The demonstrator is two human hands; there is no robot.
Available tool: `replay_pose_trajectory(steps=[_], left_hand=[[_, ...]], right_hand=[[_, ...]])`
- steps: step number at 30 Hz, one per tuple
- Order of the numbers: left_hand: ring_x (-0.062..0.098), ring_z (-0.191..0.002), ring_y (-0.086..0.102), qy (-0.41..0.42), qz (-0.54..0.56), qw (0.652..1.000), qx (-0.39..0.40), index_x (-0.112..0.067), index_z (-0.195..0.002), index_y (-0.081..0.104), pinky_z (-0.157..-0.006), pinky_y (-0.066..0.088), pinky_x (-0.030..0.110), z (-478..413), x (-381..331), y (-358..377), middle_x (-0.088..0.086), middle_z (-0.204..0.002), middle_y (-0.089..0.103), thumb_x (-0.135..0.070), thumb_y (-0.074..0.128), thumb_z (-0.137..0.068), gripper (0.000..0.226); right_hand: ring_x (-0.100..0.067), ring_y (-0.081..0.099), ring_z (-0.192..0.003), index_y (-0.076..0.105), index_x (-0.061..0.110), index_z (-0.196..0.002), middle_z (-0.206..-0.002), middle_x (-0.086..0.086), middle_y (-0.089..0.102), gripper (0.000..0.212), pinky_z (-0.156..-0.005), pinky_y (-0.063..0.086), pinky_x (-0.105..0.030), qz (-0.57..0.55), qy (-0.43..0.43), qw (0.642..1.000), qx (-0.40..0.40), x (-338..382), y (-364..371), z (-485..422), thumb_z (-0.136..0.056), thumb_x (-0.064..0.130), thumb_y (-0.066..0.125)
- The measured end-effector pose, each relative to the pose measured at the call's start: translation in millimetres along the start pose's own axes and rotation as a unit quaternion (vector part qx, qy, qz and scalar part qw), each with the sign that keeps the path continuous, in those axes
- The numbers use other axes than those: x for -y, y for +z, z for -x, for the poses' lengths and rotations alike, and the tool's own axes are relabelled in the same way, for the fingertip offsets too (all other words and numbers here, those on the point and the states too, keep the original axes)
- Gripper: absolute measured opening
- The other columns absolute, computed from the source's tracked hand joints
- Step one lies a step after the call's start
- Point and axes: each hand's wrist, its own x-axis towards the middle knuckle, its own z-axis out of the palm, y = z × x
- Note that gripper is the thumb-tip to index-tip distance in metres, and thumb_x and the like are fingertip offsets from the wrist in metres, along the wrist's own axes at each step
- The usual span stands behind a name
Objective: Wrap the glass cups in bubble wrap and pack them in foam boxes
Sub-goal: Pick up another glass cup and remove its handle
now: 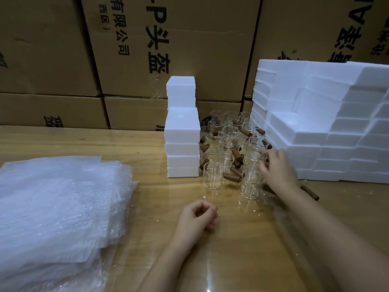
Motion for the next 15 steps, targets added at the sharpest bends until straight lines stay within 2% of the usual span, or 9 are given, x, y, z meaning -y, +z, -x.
replay_pose_trajectory(steps=[2,4,7,10,12,13,15], left_hand=[[0.008,-0.052,0.057,-0.003,0.002,1.0,-0.001,-0.004,-0.075,0.062,-0.052,0.049,0.02,-1,0,0,0.001,-0.06,0.063,-0.001,0.06,-0.091,0.016],[0.011,-0.053,0.056,-0.005,0.001,1.0,-0.001,-0.005,-0.076,0.062,-0.053,0.049,0.021,-1,0,0,0.003,-0.061,0.062,-0.002,0.06,-0.091,0.016],[0.012,-0.053,0.056,-0.005,0.003,1.0,-0.001,-0.004,-0.077,0.062,-0.053,0.049,0.021,-1,0,-1,0.003,-0.062,0.062,-0.002,0.06,-0.091,0.015],[0.01,-0.053,0.056,-0.004,0.011,1.0,0.0,-0.005,-0.076,0.062,-0.053,0.049,0.021,-1,0,-1,0.001,-0.061,0.063,-0.001,0.059,-0.091,0.016],[0.009,-0.053,0.057,-0.004,0.017,1.0,-0.001,-0.006,-0.075,0.062,-0.053,0.05,0.021,-1,0,-1,0.0,-0.061,0.063,0.0,0.059,-0.091,0.017],[0.009,-0.053,0.057,-0.004,0.02,1.0,-0.001,-0.006,-0.076,0.063,-0.053,0.05,0.021,-2,0,-1,0.0,-0.061,0.064,0.0,0.059,-0.091,0.017],[0.01,-0.054,0.058,-0.005,0.029,1.0,-0.003,-0.007,-0.076,0.064,-0.053,0.051,0.021,-1,0,-3,0.0,-0.062,0.064,-0.002,0.06,-0.091,0.016]], right_hand=[[-0.014,0.052,-0.083,0.051,0.018,-0.127,-0.116,-0.003,0.051,0.035,-0.082,0.051,-0.044,-0.007,-0.025,1.0,-0.016,5,-4,-9,-0.095,0.032,0.046],[-0.012,0.053,-0.082,0.048,0.021,-0.132,-0.11,0.002,0.057,0.042,-0.092,0.047,-0.048,-0.004,-0.056,0.998,0.029,18,-4,-15,-0.094,0.041,0.048],[-0.018,0.06,-0.1,0.038,0.03,-0.139,-0.123,0.003,0.059,0.055,-0.091,0.049,-0.045,-0.011,-0.061,0.994,0.088,41,6,-14,-0.091,0.05,0.053],[-0.017,0.058,-0.102,0.046,0.037,-0.133,-0.117,0.005,0.063,0.04,-0.099,0.04,-0.045,0.021,-0.092,0.993,0.063,51,16,-10,-0.094,0.043,0.051],[-0.015,0.059,-0.094,0.055,0.035,-0.124,-0.108,0.007,0.066,0.029,-0.101,0.034,-0.043,0.006,-0.084,0.996,0.03,53,18,-8,-0.096,0.033,0.049],[-0.013,0.059,-0.085,0.058,0.033,-0.12,-0.104,0.007,0.066,0.027,-0.097,0.036,-0.041,-0.015,-0.081,0.997,0.016,52,18,-5,-0.096,0.029,0.049],[-0.009,0.055,-0.071,0.063,0.029,-0.116,-0.1,0.008,0.065,0.025,-0.077,0.044,-0.032,-0.074,-0.076,0.994,-0.009,51,15,4,-0.095,0.023,0.05]])
